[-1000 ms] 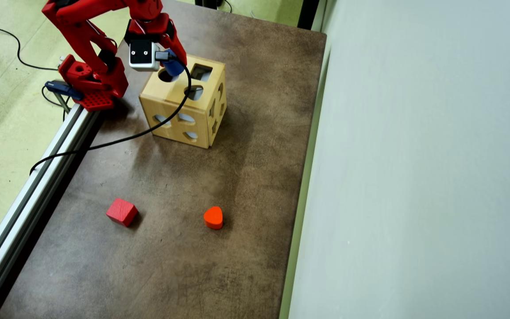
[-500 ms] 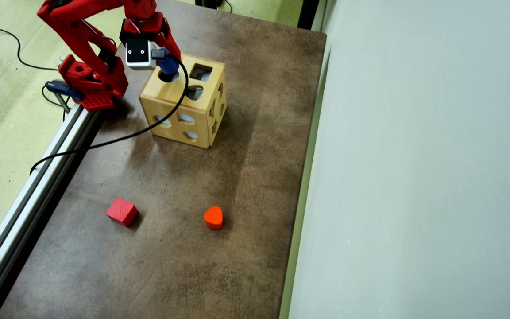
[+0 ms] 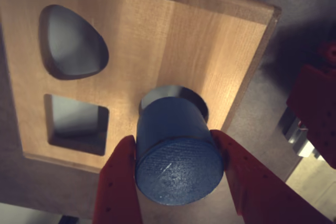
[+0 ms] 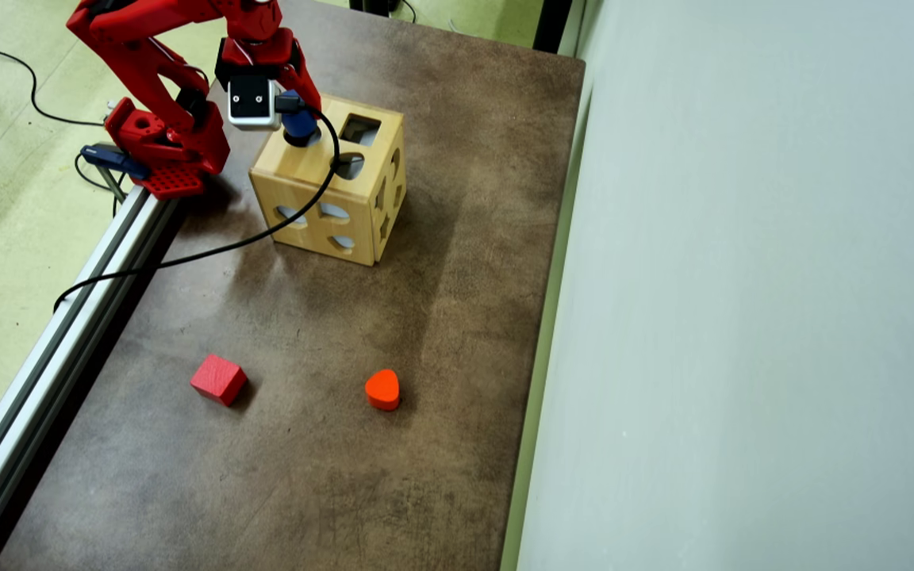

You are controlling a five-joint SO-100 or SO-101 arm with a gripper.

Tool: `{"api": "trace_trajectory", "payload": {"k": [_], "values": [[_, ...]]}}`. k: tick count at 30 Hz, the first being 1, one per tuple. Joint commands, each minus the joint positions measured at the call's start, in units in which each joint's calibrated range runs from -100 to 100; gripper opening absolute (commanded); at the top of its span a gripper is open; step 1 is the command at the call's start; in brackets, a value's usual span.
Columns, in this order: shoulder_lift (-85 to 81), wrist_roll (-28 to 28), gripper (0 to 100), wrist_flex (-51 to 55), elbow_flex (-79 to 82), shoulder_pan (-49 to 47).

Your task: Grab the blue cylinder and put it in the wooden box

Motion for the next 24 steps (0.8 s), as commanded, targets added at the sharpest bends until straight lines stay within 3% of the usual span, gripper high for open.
{"api": "trace_trajectory", "payload": {"k": [1,7,16,24], "values": [[1.9,0.3,14,0.5,0.0,-0.4],[3.3,0.3,14,0.5,0.1,-0.4],[5.6,0.3,27,0.5,0.0,-1.8],[5.6,0.2,27,0.5,-0.3,-3.2]]}}
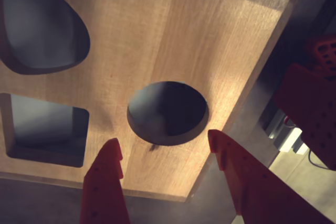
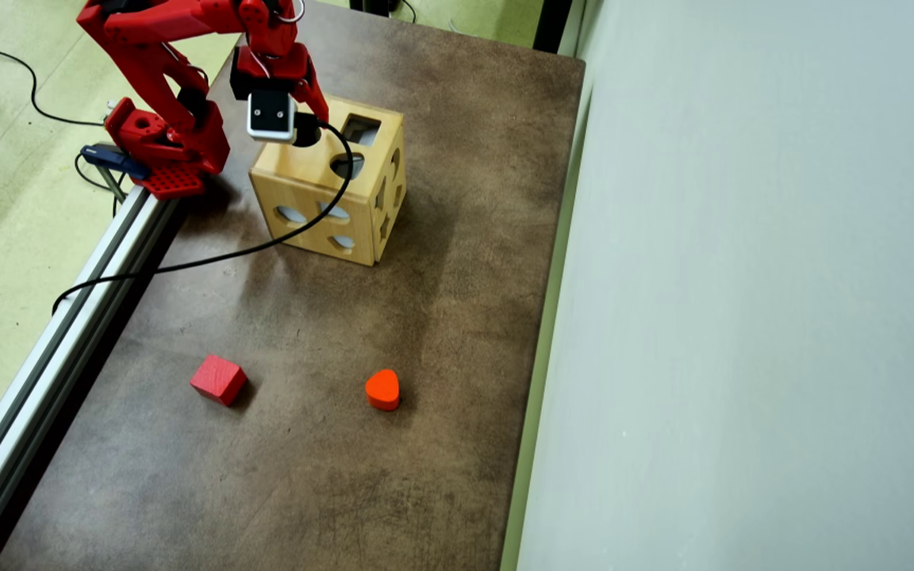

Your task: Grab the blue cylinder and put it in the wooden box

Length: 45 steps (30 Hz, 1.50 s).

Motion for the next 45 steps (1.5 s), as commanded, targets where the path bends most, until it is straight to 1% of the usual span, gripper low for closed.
{"api": "trace_trajectory", "payload": {"k": [1,30,32,38,45], "values": [[-0.2,0.2,27,0.5,-0.6,-0.4],[-1.4,0.1,27,0.5,-1.3,0.4],[-3.4,0.1,27,0.5,-1.7,0.5],[-8.9,0.3,26,0.7,-9.6,0.5],[-24.2,0.4,26,0.9,-6.6,0.5]]}}
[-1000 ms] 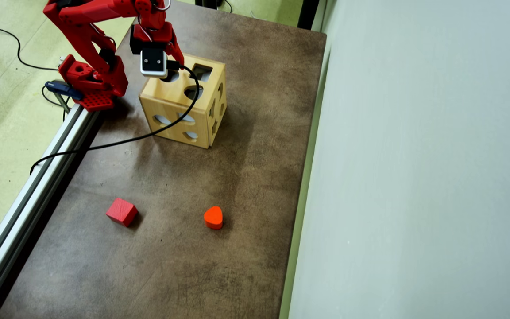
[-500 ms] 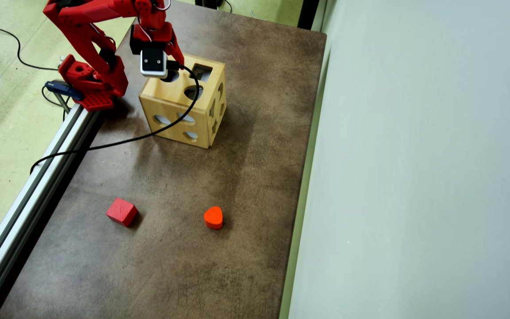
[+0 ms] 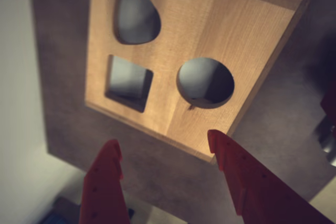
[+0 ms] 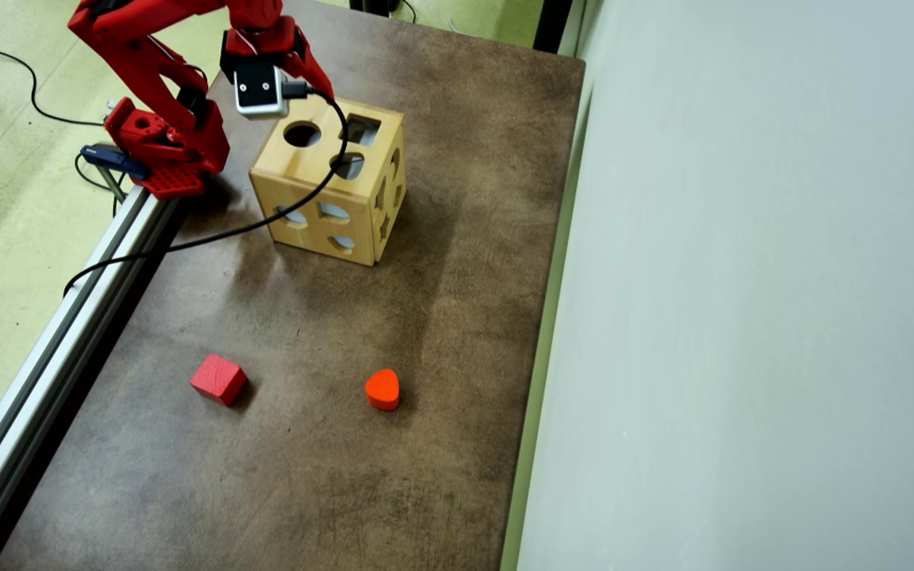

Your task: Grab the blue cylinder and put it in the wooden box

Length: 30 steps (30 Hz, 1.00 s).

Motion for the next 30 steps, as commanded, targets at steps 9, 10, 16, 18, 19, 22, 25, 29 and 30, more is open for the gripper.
{"api": "trace_trajectory", "payload": {"k": [9,10,16,18,19,22,25,29,30], "values": [[-18.3,0.5,27,0.9,4.3,0.2],[-18.5,0.5,27,0.9,4.3,0.2],[-24.2,0.2,27,0.9,4.4,0.2],[-27.9,0.1,26,0.9,5.0,0.2],[-29.3,0.4,26,0.9,5.9,0.2],[-33.7,0.4,27,1.0,8.7,0.2],[-38.2,0.3,27,1.0,9.6,0.2],[-38.9,0.4,26,1.0,9.6,0.2],[-39.0,0.3,26,1.0,9.6,0.2]]}}
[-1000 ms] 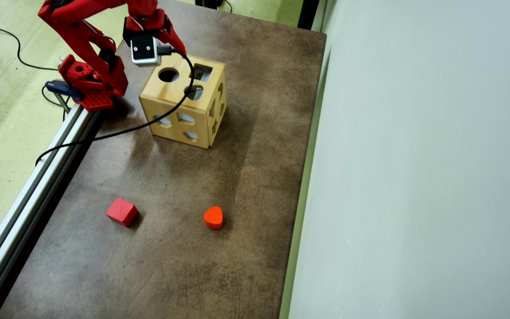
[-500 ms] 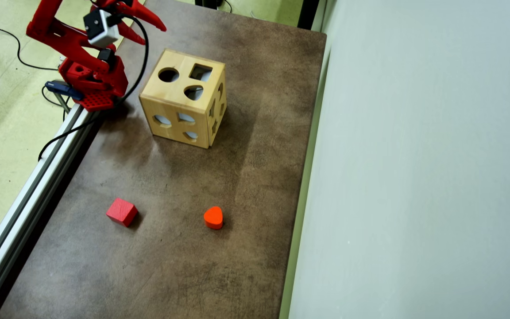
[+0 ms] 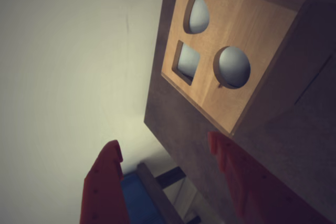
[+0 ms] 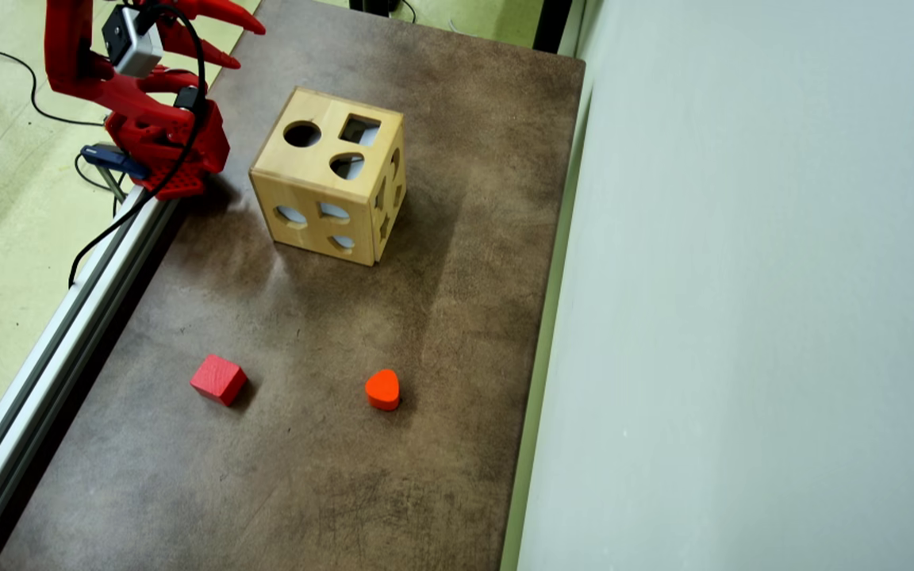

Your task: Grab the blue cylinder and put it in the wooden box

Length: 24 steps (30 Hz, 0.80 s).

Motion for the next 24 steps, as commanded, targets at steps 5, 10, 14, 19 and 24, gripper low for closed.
{"api": "trace_trajectory", "payload": {"k": [5,10,14,19,24], "values": [[0.6,0.3,27,0.7,-0.1,0.2],[0.6,0.2,27,0.7,-0.1,0.1],[-0.4,-1.6,26,0.7,0.2,0.2],[-5.6,-3.9,26,0.6,0.8,0.2],[-7.3,-4.0,26,0.7,0.6,0.2]]}}
